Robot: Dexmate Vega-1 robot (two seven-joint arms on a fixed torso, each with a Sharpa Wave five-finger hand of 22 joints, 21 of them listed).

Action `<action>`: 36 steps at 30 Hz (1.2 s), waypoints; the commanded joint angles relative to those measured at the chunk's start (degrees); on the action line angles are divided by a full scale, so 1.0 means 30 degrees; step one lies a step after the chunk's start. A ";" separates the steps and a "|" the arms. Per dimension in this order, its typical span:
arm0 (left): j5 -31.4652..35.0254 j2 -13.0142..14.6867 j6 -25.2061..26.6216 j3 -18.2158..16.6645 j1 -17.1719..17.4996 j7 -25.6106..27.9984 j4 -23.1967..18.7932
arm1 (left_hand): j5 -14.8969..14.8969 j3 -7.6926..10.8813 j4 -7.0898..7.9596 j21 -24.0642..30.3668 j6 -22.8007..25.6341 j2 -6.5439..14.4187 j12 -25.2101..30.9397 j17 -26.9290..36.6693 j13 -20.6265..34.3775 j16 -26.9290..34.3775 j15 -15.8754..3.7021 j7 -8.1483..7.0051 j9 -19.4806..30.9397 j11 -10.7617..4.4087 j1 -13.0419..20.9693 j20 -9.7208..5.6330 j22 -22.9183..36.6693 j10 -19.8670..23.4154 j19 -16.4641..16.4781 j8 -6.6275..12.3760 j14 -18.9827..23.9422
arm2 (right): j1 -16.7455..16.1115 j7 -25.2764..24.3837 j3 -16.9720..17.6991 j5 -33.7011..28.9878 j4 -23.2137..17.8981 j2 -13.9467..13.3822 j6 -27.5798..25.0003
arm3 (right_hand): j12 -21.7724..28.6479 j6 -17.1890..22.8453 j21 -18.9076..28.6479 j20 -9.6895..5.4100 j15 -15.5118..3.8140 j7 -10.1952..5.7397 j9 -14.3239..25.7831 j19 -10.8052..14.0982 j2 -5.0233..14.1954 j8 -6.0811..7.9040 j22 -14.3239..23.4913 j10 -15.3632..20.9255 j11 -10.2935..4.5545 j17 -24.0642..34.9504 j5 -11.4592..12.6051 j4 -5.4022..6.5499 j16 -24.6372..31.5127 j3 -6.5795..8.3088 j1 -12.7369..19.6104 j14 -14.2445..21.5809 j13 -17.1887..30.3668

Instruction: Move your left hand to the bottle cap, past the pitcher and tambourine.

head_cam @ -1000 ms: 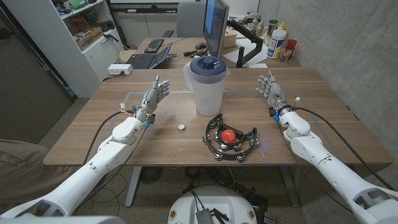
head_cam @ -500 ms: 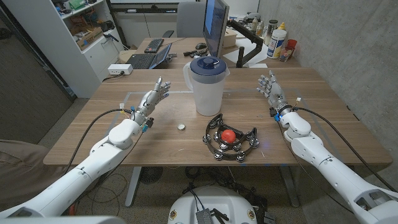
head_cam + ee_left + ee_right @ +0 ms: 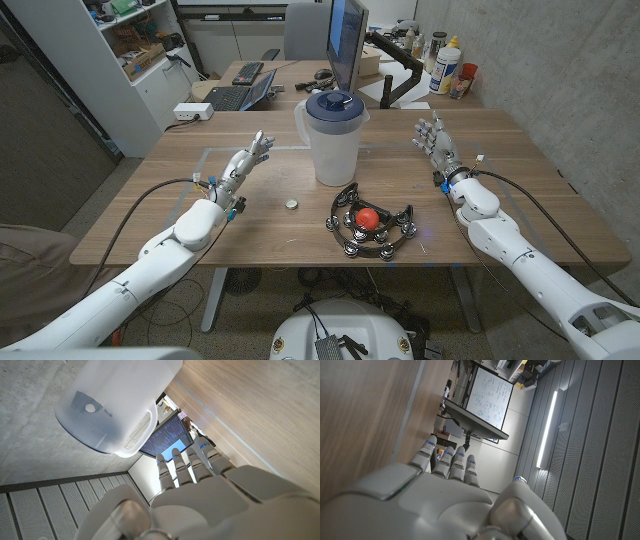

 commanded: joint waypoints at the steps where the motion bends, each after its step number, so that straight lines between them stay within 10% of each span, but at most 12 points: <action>1: 0.2982 -0.0053 0.0548 -0.0116 0.0779 0.2416 -0.0845 | 0.0241 -0.0221 -0.0034 0.0166 0.0484 -0.0187 0.0232 0.0017 0.0050 0.0188 -0.1761 -0.0071 0.0052 0.0001 -0.0148 0.0055 0.0032 0.0794 0.0654 0.0205 0.0542 | 0.0290 0.0141 -0.0087 -0.0064 0.0311 0.0079 -0.0004 | -0.0026 0.0197 0.0083 -0.0022 -0.0035 0.0031 0.0060 0.0145 0.0226 -0.0060 0.0072 0.0008 -0.0026 0.0079 0.0136 0.0185 0.0057 -0.0051 0.0006 0.0005 0.0065; 6: 0.4679 -0.0306 0.1277 0.0051 0.0831 0.3747 -0.1158 | 0.0584 -0.0311 -0.0080 0.0401 0.0693 -0.0418 0.0376 -0.0012 0.0043 0.0327 -0.2205 -0.0277 0.0038 -0.0135 -0.0124 0.0889 -0.0017 0.1701 0.1966 0.0219 0.1468 | 0.0331 0.0210 -0.0049 -0.0005 0.0474 0.0098 0.0059 | -0.0024 0.0187 0.0081 -0.0017 -0.0025 0.0013 0.0060 0.0142 0.0225 -0.0073 0.0072 0.0022 -0.0043 0.0079 0.0143 0.0188 0.0060 -0.0057 0.0008 0.0008 0.0066; 14: 0.6084 -0.0578 0.1942 0.0340 0.0853 0.4621 -0.1362 | 0.0701 -0.0332 -0.0095 0.0309 0.0759 -0.0494 0.0406 -0.0018 0.0041 0.0329 -0.2382 -0.0345 0.0036 -0.0184 -0.0108 0.0739 -0.0027 0.1967 0.1985 0.0228 0.1680 | 0.0278 0.0327 0.0051 0.0134 0.0658 0.0069 0.0163 | -0.0029 0.0191 0.0082 -0.0023 -0.0027 0.0029 0.0060 0.0143 0.0225 -0.0080 0.0072 0.0025 -0.0034 0.0080 0.0148 0.0193 0.0063 -0.0064 0.0007 0.0010 0.0066; 22: 0.7263 -0.0502 0.3432 0.0703 0.1002 0.5006 -0.1968 | 0.0908 -0.0320 -0.0129 0.0102 0.0709 -0.0543 0.0153 -0.0019 0.0039 0.0118 -0.2444 -0.0371 0.0032 -0.0185 -0.0029 0.0346 -0.0029 0.1604 0.1769 0.0187 0.1409 | 0.0121 0.0428 0.0157 0.0259 0.0667 -0.0086 0.0151 | -0.0026 0.0193 0.0079 -0.0009 -0.0028 0.0013 0.0061 0.0136 0.0227 -0.0089 0.0072 0.0046 -0.0019 0.0080 0.0155 0.0197 0.0060 -0.0071 0.0009 -0.0002 0.0066; 27: 0.8832 -0.0207 0.4950 0.1327 0.0894 0.5164 -0.2580 | 0.1310 -0.0246 -0.0197 -0.0238 0.0676 -0.0523 -0.0177 -0.0018 0.0043 -0.0231 -0.2577 -0.0365 0.0023 -0.0110 0.0193 -0.0994 -0.0017 0.1086 0.1199 0.0158 0.0590 | 0.0092 0.0487 0.0189 0.0308 0.0761 -0.0063 0.0257 | -0.0038 0.0200 0.0079 -0.0014 0.0002 0.0025 0.0061 0.0136 0.0229 -0.0091 0.0072 0.0024 -0.0036 0.0080 0.0159 0.0200 0.0063 -0.0074 0.0010 0.0003 0.0067; 36: 0.9622 -0.0076 0.5862 0.1747 0.0863 0.5223 -0.3002 | 0.1528 -0.0193 -0.0258 -0.0317 0.0630 -0.0494 -0.0377 -0.0020 0.0047 -0.0315 -0.2547 -0.0358 0.0018 -0.0101 0.0370 -0.1041 -0.0013 0.0579 0.0995 0.0136 0.0172 | -0.0061 0.0721 0.0160 0.0265 0.1007 -0.0206 0.0382 | -0.0034 0.0211 0.0075 -0.0019 -0.0025 0.0039 0.0061 0.0124 0.0233 -0.0096 0.0072 0.0051 -0.0032 0.0079 0.0167 0.0204 0.0068 -0.0080 0.0016 0.0012 0.0067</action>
